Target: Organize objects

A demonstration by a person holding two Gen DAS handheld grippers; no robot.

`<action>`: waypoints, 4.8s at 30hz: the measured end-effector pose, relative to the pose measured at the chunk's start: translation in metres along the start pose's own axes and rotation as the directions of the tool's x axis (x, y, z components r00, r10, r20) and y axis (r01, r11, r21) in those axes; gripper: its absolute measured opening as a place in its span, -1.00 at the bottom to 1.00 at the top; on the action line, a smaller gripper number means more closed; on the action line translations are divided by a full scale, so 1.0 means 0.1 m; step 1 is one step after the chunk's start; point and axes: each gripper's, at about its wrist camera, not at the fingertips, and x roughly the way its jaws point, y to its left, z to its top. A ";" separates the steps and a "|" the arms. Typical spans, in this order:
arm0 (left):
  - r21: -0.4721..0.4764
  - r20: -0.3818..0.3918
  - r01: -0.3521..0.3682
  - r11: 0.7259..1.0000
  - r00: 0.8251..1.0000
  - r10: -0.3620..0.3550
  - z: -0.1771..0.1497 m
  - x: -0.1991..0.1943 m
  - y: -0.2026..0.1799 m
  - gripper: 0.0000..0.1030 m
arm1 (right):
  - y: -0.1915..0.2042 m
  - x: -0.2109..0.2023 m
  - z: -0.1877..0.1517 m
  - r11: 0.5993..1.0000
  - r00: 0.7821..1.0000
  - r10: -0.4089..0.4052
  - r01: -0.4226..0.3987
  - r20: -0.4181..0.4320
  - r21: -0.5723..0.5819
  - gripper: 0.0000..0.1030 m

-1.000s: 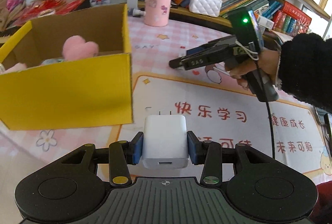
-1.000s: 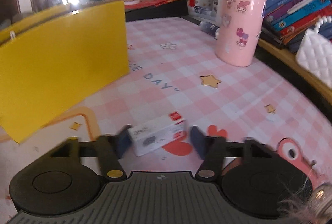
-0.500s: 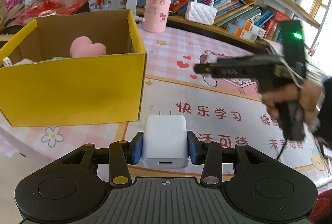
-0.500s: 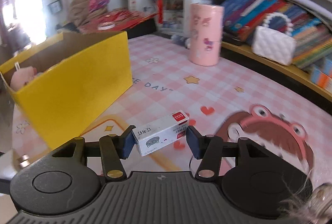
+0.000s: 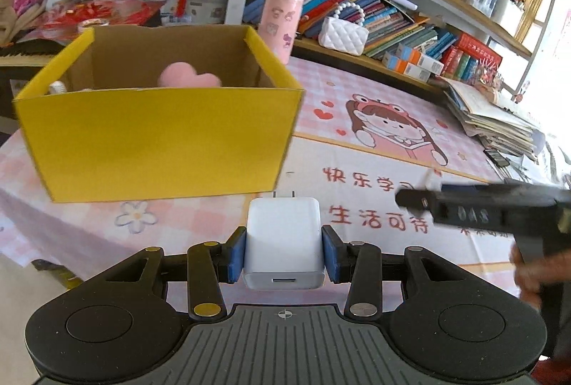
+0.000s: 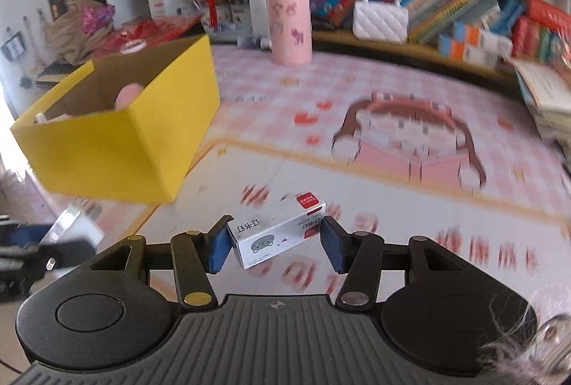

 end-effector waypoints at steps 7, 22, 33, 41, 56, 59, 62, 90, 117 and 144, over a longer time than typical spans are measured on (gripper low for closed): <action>-0.013 -0.006 0.006 1.000 1.000 -0.006 -0.13 -0.23 0.29 -0.20 | 0.56 -0.17 -0.22 0.997 1.000 0.025 -0.026 -0.010 -0.066 -0.02; -0.049 0.076 -0.039 0.998 0.996 0.043 -0.39 -0.91 0.79 -0.20 | 1.47 -0.44 -0.46 0.980 0.995 0.092 -0.086 0.025 -0.180 -0.02; -0.076 0.112 -0.070 0.995 0.991 0.078 -0.49 -1.21 1.03 -0.20 | 1.83 -0.55 -0.47 0.974 0.993 0.111 -0.099 0.049 -0.202 -0.02; -0.080 0.146 -0.058 0.995 0.987 0.069 -0.37 -1.22 1.08 -0.20 | 1.91 -0.55 -0.34 0.973 0.993 0.102 -0.088 0.058 -0.214 -0.02; -0.058 0.296 -0.073 0.996 0.951 0.087 0.58 -0.91 1.04 -0.20 | 1.66 -0.25 0.63 0.985 0.974 0.108 -0.079 0.198 -0.151 -0.02; -0.062 0.305 -0.085 0.994 0.947 0.100 0.77 -0.74 1.04 -0.20 | 1.60 -0.09 0.81 0.983 0.973 0.114 -0.082 0.199 -0.161 -0.02; -0.065 0.298 -0.104 0.993 0.947 0.118 0.92 -0.54 1.04 -0.20 | 1.58 0.11 0.94 0.978 0.975 0.126 -0.091 0.184 -0.186 -0.02; -0.105 0.055 -0.264 0.959 0.961 0.271 1.20 0.68 1.13 -0.18 | 1.58 1.37 1.30 0.872 0.979 0.191 -0.202 -0.070 -0.446 0.00; -0.160 0.387 -0.213 0.964 0.885 0.260 1.07 -0.46 0.97 0.67 | 1.53 0.31 1.04 0.966 0.976 0.117 -0.069 0.185 -0.248 0.33; 0.022 0.170 -0.145 0.989 0.976 0.139 -0.18 -0.83 0.50 0.74 | 1.38 -0.73 -0.47 0.965 0.957 -0.262 0.258 0.127 0.047 0.52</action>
